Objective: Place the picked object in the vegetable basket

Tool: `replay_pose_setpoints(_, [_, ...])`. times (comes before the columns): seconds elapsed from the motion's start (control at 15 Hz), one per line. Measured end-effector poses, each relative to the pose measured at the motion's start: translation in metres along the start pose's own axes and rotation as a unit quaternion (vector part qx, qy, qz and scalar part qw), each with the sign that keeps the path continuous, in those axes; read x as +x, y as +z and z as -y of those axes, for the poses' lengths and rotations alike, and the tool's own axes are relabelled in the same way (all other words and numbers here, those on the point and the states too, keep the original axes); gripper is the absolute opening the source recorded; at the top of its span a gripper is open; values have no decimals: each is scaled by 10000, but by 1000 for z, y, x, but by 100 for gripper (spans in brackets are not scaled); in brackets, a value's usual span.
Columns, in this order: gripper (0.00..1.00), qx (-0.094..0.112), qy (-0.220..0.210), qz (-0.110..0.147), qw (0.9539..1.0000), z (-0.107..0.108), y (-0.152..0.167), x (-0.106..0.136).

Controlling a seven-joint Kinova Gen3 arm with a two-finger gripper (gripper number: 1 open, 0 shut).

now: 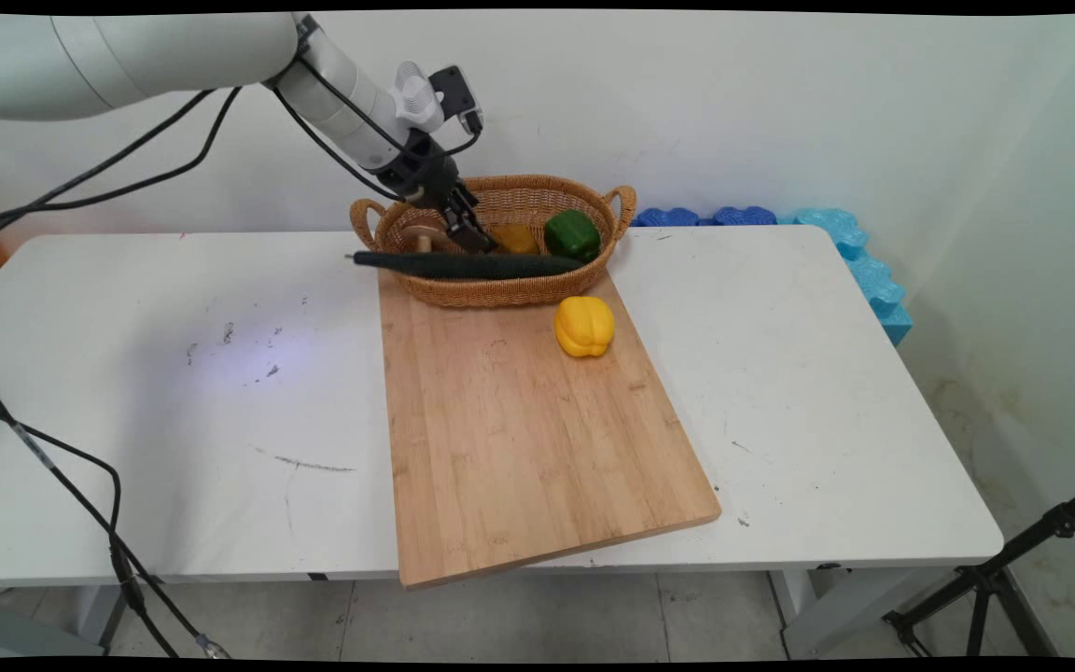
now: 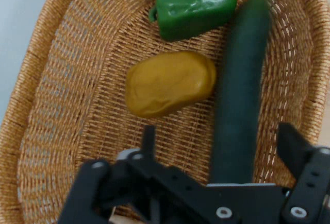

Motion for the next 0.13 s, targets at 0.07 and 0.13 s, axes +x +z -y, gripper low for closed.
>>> replay_pose_setpoints(0.07, [100,-10,15,-8,10000,0,2,-1])
replay_pose_setpoints(0.13, [100,-20,30,-16,10000,1,3,-2])
